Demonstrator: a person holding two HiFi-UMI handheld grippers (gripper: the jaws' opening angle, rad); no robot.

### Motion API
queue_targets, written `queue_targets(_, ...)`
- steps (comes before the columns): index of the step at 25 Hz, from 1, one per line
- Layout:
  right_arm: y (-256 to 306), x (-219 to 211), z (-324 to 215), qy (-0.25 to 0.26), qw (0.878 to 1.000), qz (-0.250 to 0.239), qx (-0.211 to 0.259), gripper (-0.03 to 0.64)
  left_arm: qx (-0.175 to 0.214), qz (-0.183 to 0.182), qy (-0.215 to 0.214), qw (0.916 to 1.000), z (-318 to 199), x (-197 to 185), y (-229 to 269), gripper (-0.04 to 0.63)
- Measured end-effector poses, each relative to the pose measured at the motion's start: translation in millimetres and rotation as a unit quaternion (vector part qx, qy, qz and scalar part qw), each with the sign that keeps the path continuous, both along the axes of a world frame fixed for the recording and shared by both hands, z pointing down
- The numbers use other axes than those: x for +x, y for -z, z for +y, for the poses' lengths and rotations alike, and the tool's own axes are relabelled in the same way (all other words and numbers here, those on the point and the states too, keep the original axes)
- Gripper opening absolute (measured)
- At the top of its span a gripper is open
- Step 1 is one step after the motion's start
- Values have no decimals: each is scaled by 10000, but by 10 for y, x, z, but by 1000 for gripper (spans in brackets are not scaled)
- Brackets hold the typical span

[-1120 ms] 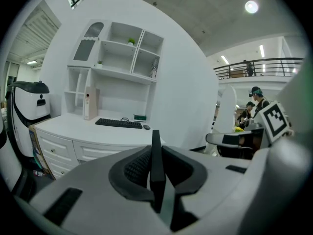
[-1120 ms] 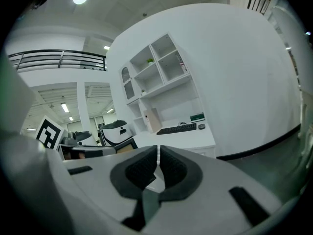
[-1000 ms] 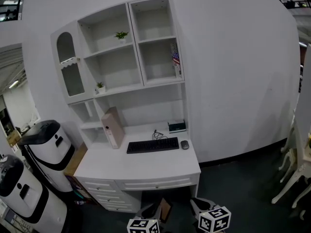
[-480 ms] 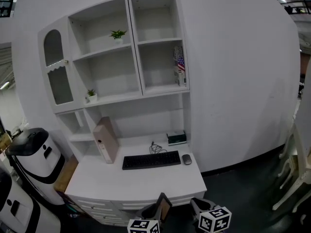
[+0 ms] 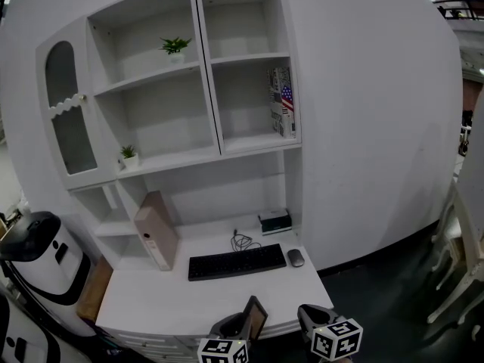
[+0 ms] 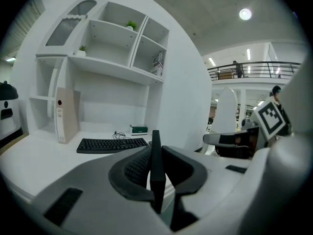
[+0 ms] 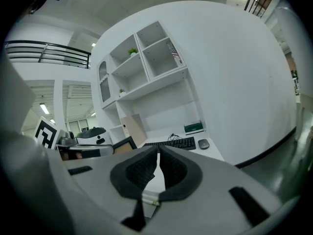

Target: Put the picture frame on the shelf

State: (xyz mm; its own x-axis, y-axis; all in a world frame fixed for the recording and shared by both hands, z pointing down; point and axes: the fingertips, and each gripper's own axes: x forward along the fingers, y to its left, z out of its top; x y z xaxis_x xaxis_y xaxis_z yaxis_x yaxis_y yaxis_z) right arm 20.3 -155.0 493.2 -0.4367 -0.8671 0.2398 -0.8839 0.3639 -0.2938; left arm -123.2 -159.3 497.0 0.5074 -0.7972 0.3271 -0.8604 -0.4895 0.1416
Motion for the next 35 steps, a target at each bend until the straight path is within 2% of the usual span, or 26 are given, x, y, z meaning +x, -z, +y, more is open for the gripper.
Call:
queue_targets(9, -35, -56, -258, -118, 9998, 51, -142, 2, 177, -130, -242, 9995, -437, -61, 119, 66)
queue_targets(20, 138, -35, -696, -50, 10000, -7, 22, 2, 555, -585, -456, 9957, -906, 50, 303, 67)
queue_targets(27, 265, 9, -994, 22, 9999, 1, 150, 2, 942, -1030, -729, 9875, -1225, 217, 548, 67)
queue_targets(35, 395, 60, -1228, 42, 9996, -125, 231, 2, 1484, -1439, -962, 9737, -1542, 359, 950, 67)
